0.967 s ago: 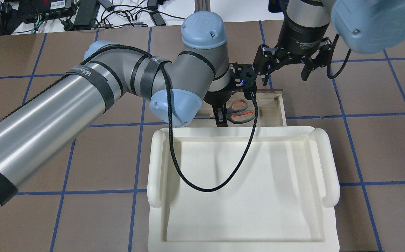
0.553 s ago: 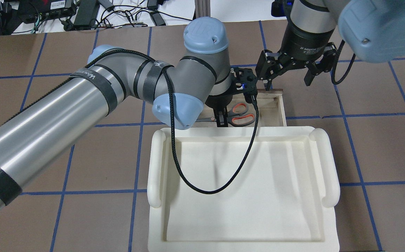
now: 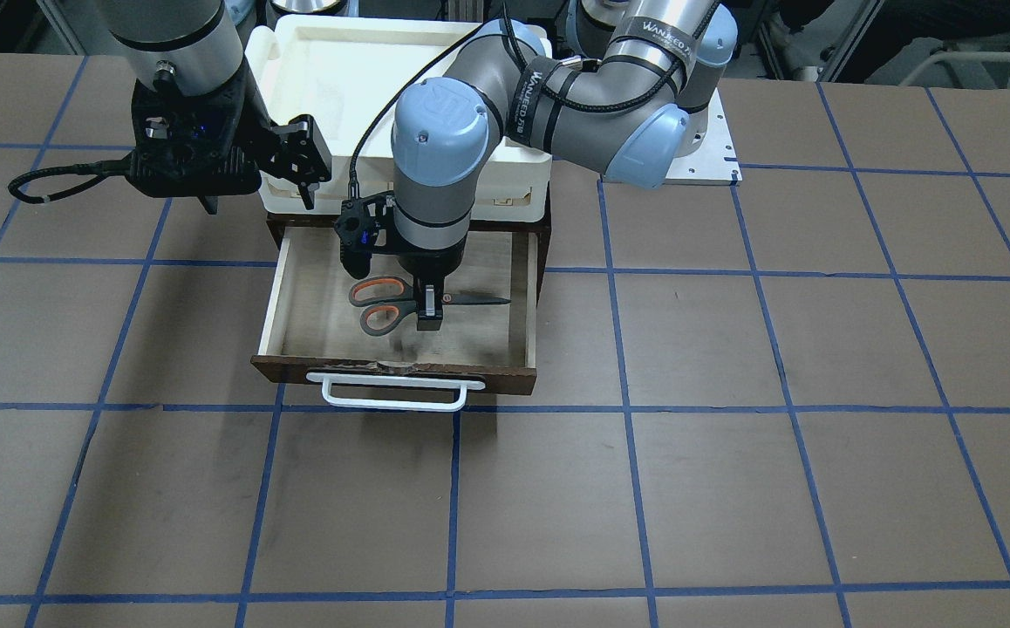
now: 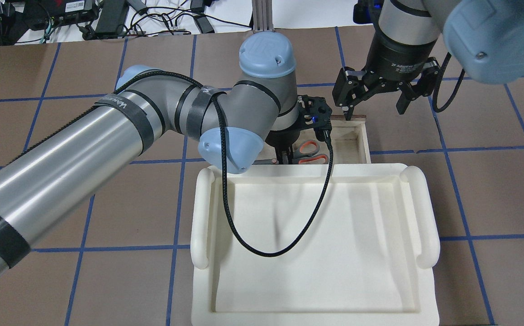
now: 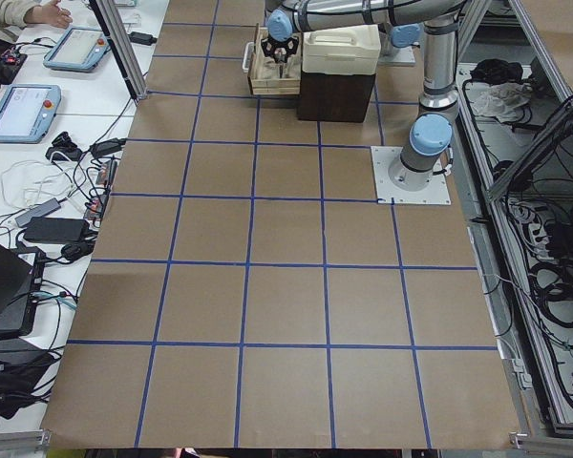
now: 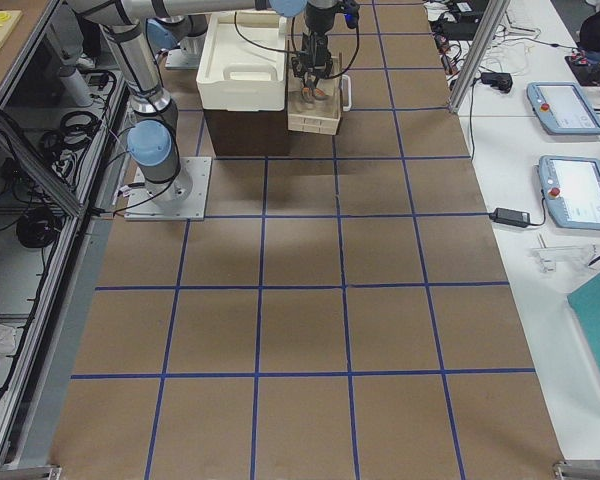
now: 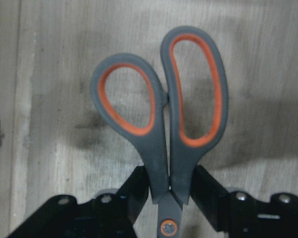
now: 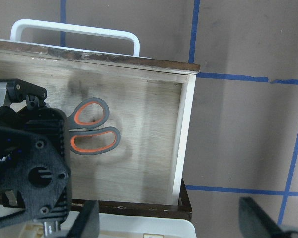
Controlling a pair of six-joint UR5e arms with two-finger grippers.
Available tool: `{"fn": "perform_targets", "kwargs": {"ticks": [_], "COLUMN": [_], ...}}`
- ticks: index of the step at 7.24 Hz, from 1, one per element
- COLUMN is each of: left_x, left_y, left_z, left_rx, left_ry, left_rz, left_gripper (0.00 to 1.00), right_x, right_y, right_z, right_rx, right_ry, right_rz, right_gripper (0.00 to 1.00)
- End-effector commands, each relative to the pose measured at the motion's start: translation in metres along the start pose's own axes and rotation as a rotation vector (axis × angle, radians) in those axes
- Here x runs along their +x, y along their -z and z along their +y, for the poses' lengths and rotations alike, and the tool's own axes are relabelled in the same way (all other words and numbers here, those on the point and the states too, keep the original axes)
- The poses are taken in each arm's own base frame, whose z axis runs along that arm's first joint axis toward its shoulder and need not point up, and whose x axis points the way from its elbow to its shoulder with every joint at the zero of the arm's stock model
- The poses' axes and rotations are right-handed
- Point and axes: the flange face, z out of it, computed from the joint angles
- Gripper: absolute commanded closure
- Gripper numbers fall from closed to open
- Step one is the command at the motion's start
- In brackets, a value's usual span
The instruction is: Place scissors in drawer with both arms
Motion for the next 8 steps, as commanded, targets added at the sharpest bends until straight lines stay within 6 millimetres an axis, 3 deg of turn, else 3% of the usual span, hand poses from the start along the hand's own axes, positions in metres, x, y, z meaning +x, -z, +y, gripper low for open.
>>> {"fn": "perform_targets", "kwargs": {"ticks": [1,3,5,6,7,8], "left_x": [0.003,0.004,-0.005,-0.014,-0.029,-0.046], "left_y": [-0.003,0.02,0.044,0.062,0.09,0.115], "left_z": [-0.001,0.0,0.016,0.032,0.06,0.102], "left_rx": [-0.005,0.025,0.033,0.045,0.065,0.062], "left_ry": [0.0,-0.015,0.0,0.031,0.085,0.121], "left_rz": [0.003,-0.047,-0.084,-0.106,-0.145,-0.153], "left_gripper": [0.16,0.13,0.13,0.13,0.13,0.14], "right_x": [0.0,0.008,0.021,0.029,0.029,0.028], "right_y": [0.002,0.003,0.003,0.003,0.002,0.002], "right_z": [0.0,-0.003,-0.007,-0.009,-0.008,-0.008], "right_rx": [0.008,0.013,0.013,0.012,0.01,0.01], "right_ry": [-0.001,-0.016,-0.042,-0.058,-0.059,-0.058], "right_rz": [0.0,0.0,-0.003,-0.007,-0.006,-0.007], "right_gripper": [0.0,0.0,0.0,0.0,0.0,0.0]}}
